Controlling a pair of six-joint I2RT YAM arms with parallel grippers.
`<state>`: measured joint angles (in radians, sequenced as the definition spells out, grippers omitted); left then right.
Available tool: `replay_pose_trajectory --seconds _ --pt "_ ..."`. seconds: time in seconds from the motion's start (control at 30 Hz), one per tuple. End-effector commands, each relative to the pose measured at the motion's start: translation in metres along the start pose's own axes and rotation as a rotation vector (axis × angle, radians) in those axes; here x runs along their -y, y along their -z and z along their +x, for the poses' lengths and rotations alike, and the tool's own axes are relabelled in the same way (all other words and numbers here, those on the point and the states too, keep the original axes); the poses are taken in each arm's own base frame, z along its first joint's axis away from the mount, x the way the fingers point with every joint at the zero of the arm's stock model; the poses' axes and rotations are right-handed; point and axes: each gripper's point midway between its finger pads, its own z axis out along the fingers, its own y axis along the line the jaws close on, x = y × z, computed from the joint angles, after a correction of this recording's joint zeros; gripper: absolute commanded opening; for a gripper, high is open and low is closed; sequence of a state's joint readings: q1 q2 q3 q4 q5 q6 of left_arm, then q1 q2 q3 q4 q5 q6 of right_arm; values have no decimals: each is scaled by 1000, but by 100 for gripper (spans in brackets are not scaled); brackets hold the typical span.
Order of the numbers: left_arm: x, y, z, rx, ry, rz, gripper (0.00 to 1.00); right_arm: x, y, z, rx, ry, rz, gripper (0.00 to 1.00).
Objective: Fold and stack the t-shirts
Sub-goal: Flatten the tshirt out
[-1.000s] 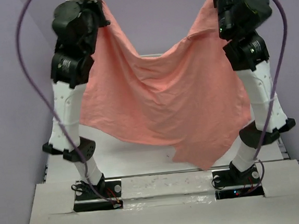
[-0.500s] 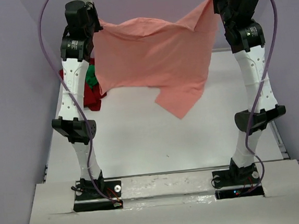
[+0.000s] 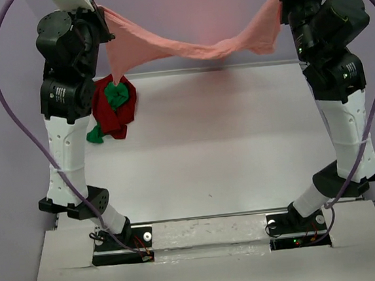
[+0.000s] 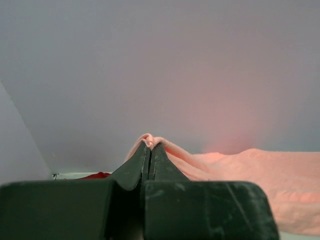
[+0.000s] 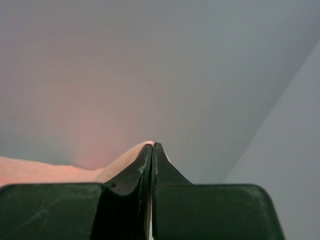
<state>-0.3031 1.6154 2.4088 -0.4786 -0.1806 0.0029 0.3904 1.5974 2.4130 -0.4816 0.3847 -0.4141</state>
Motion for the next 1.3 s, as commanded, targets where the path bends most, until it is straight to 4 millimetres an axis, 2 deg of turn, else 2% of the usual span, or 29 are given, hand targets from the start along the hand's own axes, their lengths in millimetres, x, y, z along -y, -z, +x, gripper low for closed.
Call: replay_pose_trajectory --seconds 0.0,0.03,0.1,0.13,0.17,0.2,0.27,0.33,0.53,0.6,0.67,0.7,0.77,0.8,0.83,0.87,0.9,0.93,0.97,1.0,1.03,1.07,1.1,1.13,1.17,1.23,1.27 --pt "8 46 -41 85 5 -8 0 19 44 -60 113 25 111 0" --pt "5 59 -49 98 15 -22 0 11 57 -72 133 11 87 0" --pt "13 79 -61 117 39 6 0 25 74 -88 144 32 153 0" --pt "14 85 -64 121 46 10 0 12 84 -97 156 26 122 0" --pt "12 91 -65 120 52 -5 0 17 92 -97 126 24 161 0" --pt "13 101 -71 128 70 -1 0 7 103 -112 160 53 155 0" --pt "13 109 -75 137 78 -3 0 22 119 -124 163 89 233 0" --pt "16 119 -80 142 94 9 0 17 128 -132 182 85 239 0" --pt "18 133 -85 140 98 -9 0 -17 126 -141 207 108 204 0" --pt "19 132 -82 131 90 -22 0 -25 124 -145 228 92 182 0" --pt "24 122 -69 112 63 -34 0 -36 120 -147 248 82 168 0" --pt "27 115 -62 100 46 -51 0 -24 109 -142 231 93 207 0" --pt "34 96 -32 37 -23 -95 0 -28 85 -125 206 132 229 0" --pt "43 79 -9 -7 -51 -108 0 -50 66 -100 151 123 151 0" --pt "48 69 8 -38 -54 -105 0 -53 52 -81 121 117 131 0" --pt "64 53 43 -96 -25 -56 0 -51 31 -45 61 180 123 0" --pt "56 42 59 -108 -5 -69 0 -57 24 -20 15 139 113 0" --pt "68 31 71 -96 48 -11 0 -67 14 21 -61 192 104 0" --pt "68 25 92 -117 57 -16 0 -68 13 38 -90 194 105 0" --pt "71 17 148 -214 40 -24 0 -68 15 49 -109 155 105 0" --pt "67 12 172 -257 36 -41 0 -69 14 64 -136 153 105 0" --pt "59 6 215 -330 24 -97 0 -73 13 97 -197 164 97 0" --pt "55 8 226 -353 7 -114 0 -74 13 112 -230 170 99 0" --pt "50 3 246 -382 15 -141 0 -76 13 130 -263 177 94 0" --pt "45 4 267 -417 2 -158 0 -80 14 164 -336 179 76 0" --pt "40 1 283 -432 16 -180 0 -85 17 197 -402 181 61 0" --pt "37 -6 292 -440 27 -180 0 -90 21 225 -451 174 51 0"
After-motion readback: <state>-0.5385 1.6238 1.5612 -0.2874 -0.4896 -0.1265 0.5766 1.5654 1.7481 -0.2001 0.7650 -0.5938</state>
